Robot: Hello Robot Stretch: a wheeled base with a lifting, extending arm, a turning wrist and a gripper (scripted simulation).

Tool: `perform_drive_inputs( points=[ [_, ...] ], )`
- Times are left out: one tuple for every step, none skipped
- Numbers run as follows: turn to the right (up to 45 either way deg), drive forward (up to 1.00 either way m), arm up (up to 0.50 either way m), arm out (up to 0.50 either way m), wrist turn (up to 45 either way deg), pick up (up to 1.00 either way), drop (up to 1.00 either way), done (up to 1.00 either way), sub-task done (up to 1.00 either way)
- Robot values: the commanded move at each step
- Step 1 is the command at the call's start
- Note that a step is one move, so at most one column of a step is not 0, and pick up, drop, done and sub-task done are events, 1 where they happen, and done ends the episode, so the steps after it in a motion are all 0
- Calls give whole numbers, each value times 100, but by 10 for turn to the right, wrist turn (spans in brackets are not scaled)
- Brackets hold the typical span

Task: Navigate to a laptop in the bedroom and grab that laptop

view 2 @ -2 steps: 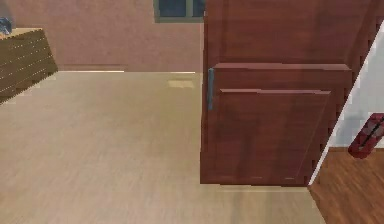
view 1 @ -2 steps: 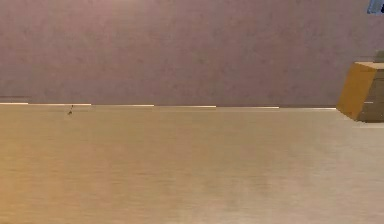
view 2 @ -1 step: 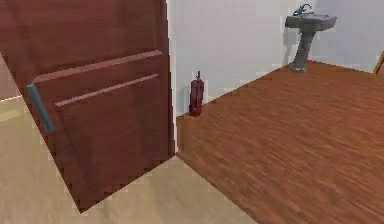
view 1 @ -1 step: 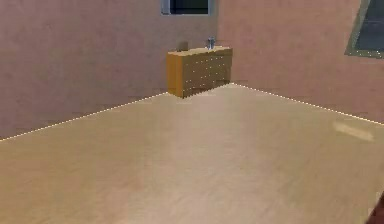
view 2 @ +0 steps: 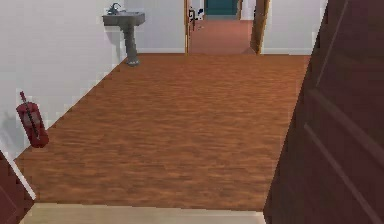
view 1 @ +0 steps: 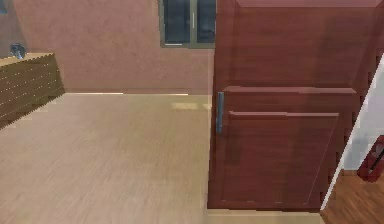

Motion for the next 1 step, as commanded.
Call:
perform_drive_inputs(
  points=[
    [0,5,0,0,0,0,0,0,0]
  ],
)
